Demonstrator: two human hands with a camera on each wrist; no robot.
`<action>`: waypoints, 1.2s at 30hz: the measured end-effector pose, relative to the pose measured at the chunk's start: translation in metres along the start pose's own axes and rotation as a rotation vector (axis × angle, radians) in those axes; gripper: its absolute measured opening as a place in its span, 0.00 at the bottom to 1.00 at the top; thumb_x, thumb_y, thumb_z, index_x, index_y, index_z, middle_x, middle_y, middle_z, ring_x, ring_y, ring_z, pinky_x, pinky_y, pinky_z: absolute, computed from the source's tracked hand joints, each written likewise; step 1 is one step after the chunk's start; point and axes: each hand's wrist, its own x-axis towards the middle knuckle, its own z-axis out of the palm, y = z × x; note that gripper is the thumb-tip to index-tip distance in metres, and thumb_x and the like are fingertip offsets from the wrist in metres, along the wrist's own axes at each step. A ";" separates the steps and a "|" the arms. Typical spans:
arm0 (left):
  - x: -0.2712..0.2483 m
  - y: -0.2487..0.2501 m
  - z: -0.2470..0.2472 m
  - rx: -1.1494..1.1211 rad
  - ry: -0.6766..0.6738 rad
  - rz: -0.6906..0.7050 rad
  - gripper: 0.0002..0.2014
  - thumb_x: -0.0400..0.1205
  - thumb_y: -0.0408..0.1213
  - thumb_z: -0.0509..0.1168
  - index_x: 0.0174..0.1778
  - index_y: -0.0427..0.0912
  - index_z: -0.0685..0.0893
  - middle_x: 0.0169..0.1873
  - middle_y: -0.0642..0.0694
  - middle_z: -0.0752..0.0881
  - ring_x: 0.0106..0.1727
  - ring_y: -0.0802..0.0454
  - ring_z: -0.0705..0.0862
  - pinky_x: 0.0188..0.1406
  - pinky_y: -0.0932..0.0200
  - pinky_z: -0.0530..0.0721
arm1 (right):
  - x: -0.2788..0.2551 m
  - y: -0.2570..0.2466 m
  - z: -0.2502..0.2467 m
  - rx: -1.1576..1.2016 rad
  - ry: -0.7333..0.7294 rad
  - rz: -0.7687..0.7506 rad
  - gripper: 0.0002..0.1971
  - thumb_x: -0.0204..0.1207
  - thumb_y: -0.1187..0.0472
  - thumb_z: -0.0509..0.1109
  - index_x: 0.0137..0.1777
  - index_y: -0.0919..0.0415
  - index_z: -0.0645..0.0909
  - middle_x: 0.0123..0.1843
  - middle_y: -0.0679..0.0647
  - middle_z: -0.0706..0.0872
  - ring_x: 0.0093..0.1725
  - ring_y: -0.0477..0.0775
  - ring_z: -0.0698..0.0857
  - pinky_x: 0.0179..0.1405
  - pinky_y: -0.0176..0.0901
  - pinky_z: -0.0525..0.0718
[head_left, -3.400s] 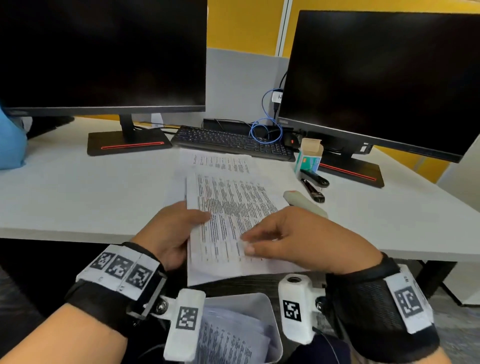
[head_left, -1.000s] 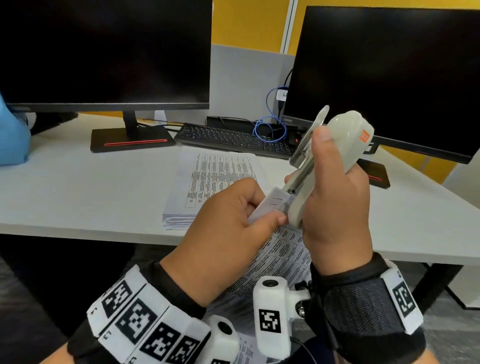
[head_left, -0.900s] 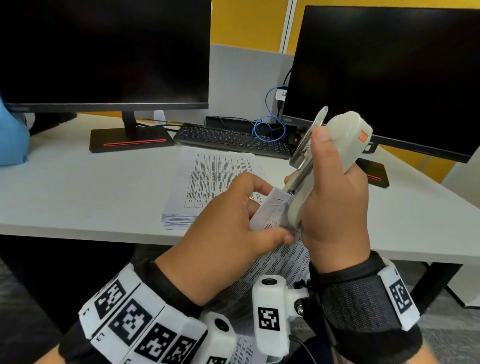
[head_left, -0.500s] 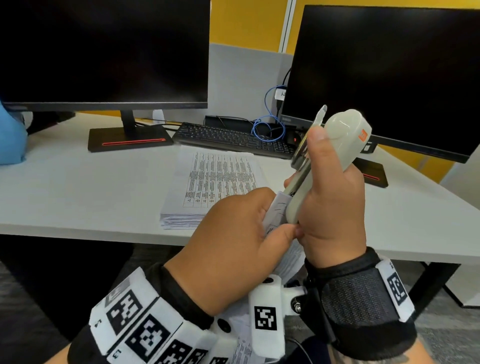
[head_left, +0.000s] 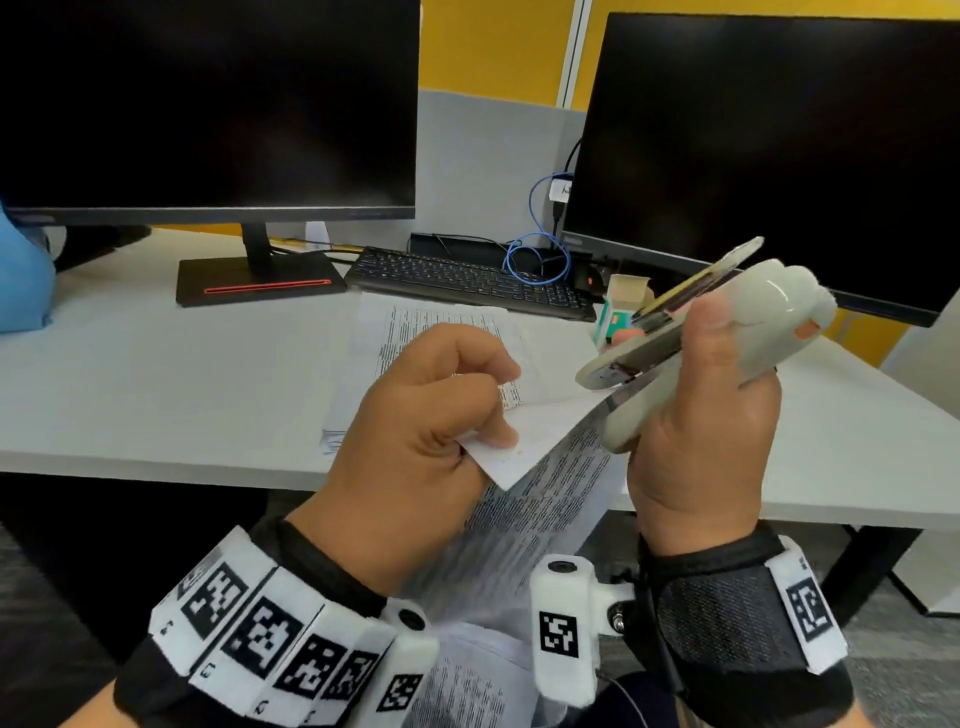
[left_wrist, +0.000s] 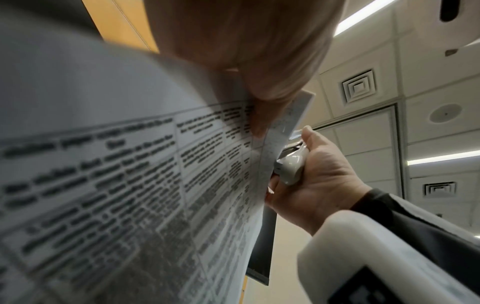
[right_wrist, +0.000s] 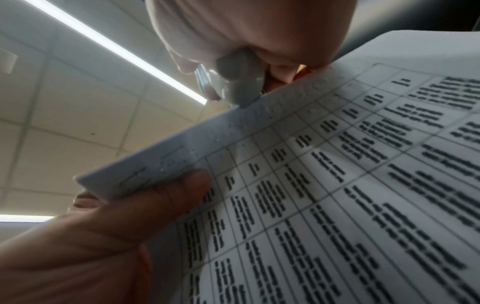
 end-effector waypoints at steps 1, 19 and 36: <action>0.000 0.000 0.001 -0.006 0.012 0.003 0.14 0.68 0.22 0.73 0.31 0.44 0.78 0.49 0.54 0.77 0.50 0.56 0.80 0.44 0.52 0.81 | -0.002 0.000 0.000 -0.008 0.002 -0.012 0.30 0.67 0.28 0.69 0.39 0.59 0.81 0.32 0.67 0.84 0.35 0.68 0.85 0.36 0.53 0.82; 0.009 0.020 0.011 -0.198 0.090 -0.353 0.28 0.66 0.34 0.77 0.51 0.67 0.72 0.28 0.46 0.81 0.29 0.45 0.82 0.33 0.33 0.82 | -0.010 -0.010 0.021 0.053 -0.135 0.096 0.17 0.68 0.37 0.68 0.38 0.51 0.83 0.33 0.52 0.83 0.39 0.57 0.86 0.42 0.58 0.85; 0.013 0.027 0.002 -0.074 -0.173 -0.361 0.20 0.63 0.53 0.82 0.46 0.55 0.83 0.41 0.59 0.86 0.43 0.63 0.85 0.40 0.67 0.81 | -0.005 -0.013 0.021 -0.015 -0.081 0.061 0.24 0.68 0.34 0.66 0.40 0.58 0.81 0.33 0.61 0.83 0.38 0.68 0.86 0.37 0.55 0.84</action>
